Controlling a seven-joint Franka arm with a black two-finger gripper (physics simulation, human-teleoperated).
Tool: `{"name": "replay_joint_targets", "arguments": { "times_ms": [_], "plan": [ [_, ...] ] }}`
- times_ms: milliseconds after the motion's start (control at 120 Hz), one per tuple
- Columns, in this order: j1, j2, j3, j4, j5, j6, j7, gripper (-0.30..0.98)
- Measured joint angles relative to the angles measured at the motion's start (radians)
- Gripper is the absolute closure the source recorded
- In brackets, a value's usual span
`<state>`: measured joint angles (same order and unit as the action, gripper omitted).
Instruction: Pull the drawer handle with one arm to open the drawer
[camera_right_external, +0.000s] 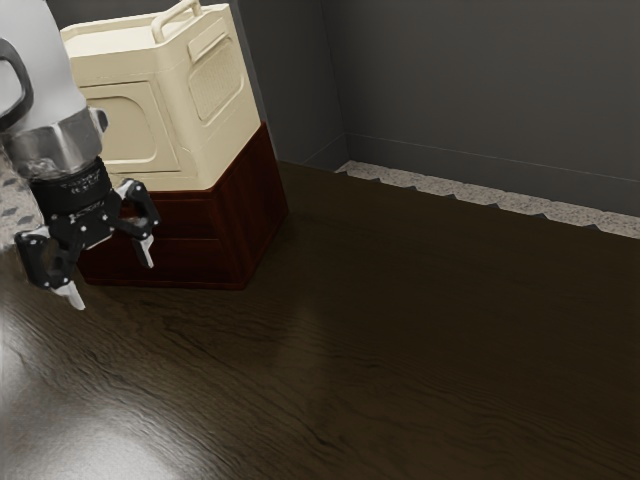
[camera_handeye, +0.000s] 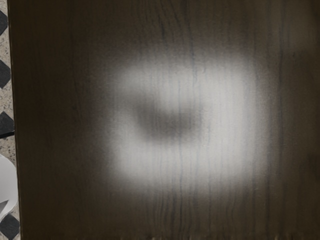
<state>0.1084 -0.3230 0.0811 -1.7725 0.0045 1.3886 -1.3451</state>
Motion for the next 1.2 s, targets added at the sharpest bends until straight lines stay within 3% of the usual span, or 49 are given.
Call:
{"name": "replay_joint_targets", "arguments": {
  "times_ms": [250,350,433,483,533,583,1200],
  "plan": [
    [0.003,0.035,0.004,0.011,-0.016,0.119,-0.121,0.0],
    [0.235,0.064,-0.041,0.01,-0.016,0.128,-0.155,0.0],
    [0.445,0.073,-0.138,0.009,-0.022,0.137,-0.178,0.0],
    [0.522,0.085,-0.171,0.01,-0.024,0.144,-0.19,0.0],
    [0.638,0.1,-0.262,0.012,-0.026,0.151,-0.199,0.0],
    [0.687,0.112,-0.305,0.012,-0.027,0.168,-0.207,0.0],
    [0.696,0.306,-0.324,0.052,0.033,0.483,-0.267,0.0]
  ]
}}
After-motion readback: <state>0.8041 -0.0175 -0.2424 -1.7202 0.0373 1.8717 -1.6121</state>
